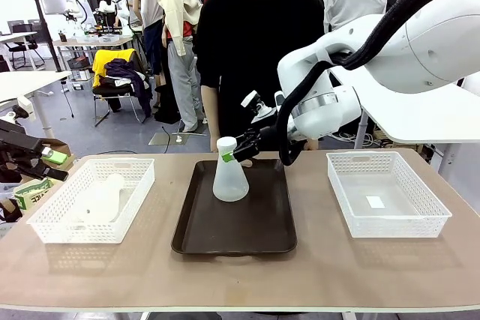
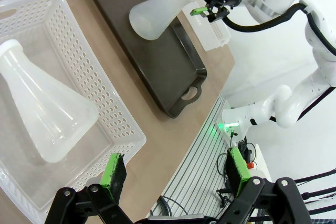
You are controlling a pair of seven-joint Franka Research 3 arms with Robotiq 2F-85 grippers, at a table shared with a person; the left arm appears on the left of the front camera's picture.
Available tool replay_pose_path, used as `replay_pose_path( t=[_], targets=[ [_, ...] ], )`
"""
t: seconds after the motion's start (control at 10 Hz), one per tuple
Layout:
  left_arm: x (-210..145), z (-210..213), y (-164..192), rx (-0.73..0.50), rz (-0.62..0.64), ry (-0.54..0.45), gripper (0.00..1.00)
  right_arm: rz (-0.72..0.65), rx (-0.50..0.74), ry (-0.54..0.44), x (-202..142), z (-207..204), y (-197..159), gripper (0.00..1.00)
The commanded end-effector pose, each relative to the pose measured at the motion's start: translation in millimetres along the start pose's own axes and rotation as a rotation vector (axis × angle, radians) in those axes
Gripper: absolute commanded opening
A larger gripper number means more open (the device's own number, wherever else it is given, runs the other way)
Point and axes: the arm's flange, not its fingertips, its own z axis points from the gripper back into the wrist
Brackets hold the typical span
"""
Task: Prepare the laboratory tools.
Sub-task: Place the picked Big flask upright in the Handle tray as instructed by the person, then pick up the Big flask that the person points to.
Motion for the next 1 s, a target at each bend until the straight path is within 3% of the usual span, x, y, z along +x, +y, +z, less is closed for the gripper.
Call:
replay_pose_path(
  t=[0.0, 0.1, 0.9],
  targets=[
    [-0.4, 2.0, -1.0, -0.003, -0.005, -0.001, 1.0, -0.039, 0.031, 0.075, 1.7, 3.9, 6.2, 1.0],
    [-0.4, 2.0, -1.0, -0.003, -0.005, -0.001, 1.0, 0.0, 0.0, 0.0, 0.0, 0.0, 0.0, 1.0],
    [-0.4, 2.0, -1.0, -0.003, -0.005, -0.001, 1.0, 0.0, 0.0, 0.0, 0.0, 0.0, 0.0, 1.0]
  ],
)
